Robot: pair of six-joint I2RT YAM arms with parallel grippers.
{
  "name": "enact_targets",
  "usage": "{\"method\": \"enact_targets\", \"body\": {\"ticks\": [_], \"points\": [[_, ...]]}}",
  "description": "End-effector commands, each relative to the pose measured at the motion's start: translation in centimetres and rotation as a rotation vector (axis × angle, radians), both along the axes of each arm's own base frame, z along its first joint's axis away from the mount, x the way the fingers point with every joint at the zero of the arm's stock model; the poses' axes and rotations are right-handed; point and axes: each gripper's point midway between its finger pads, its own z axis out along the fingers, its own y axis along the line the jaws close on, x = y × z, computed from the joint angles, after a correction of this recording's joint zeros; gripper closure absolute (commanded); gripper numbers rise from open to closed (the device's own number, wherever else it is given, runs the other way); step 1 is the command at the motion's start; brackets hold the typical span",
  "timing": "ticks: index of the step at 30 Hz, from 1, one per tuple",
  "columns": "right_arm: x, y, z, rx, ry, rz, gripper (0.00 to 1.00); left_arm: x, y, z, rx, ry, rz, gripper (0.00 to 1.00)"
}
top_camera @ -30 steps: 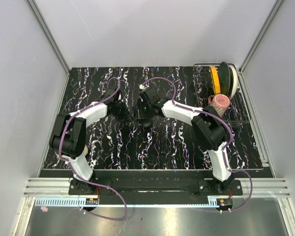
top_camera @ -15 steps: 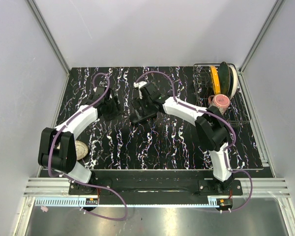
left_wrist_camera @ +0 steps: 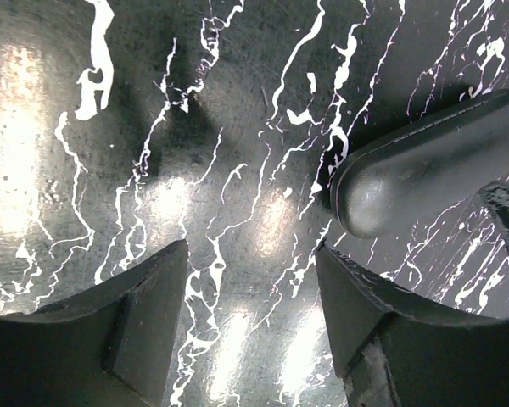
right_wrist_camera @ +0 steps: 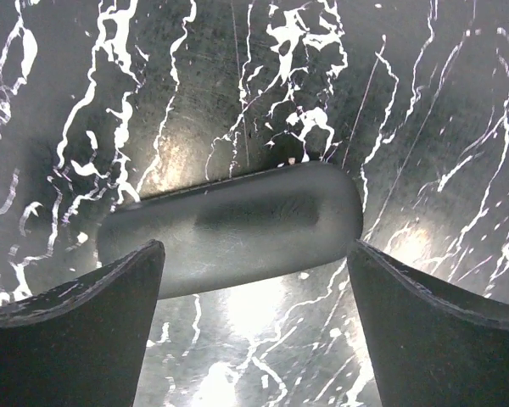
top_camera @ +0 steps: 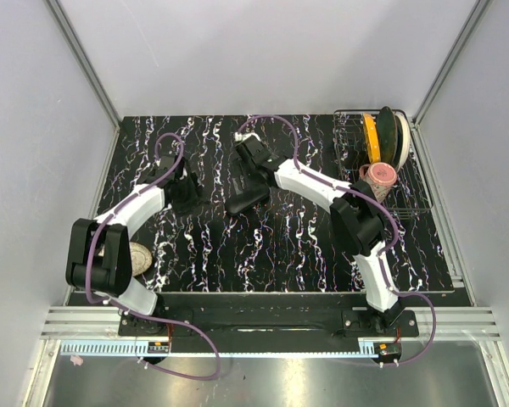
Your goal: Organize the sunglasses
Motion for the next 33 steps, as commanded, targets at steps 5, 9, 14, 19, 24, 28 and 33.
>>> {"method": "enact_targets", "body": {"ticks": [5,9,14,19,24,28,33], "points": [[-1.1,-0.2,1.1,0.187,0.142,-0.370,0.09,3.2,-1.4,1.2,-0.057,-0.045,-0.022,0.34],[-0.9,-0.6,1.0,0.204,0.141,-0.439,0.00,3.8,-2.0,1.7,-0.075,-0.088,-0.059,0.31],[-1.3,-0.6,0.1,0.273,0.212,-0.621,0.00,3.5,-1.4,2.2,-0.039,-0.100,-0.059,0.31],[-1.1,-0.7,-1.0,0.304,0.266,-0.739,0.00,3.0,-0.5,2.3,0.010,-0.105,-0.048,0.31],[-0.5,-0.1,-2.2,0.369,0.331,-0.856,0.00,2.9,0.0,2.7,0.032,-0.120,-0.048,0.30],[0.3,0.0,-3.3,0.367,0.327,-0.899,0.00,3.0,0.1,2.9,0.040,-0.125,-0.053,0.30],[1.3,0.1,-4.2,0.358,0.303,-0.914,0.00,3.0,-0.1,2.8,0.034,-0.124,-0.057,0.30]]}}
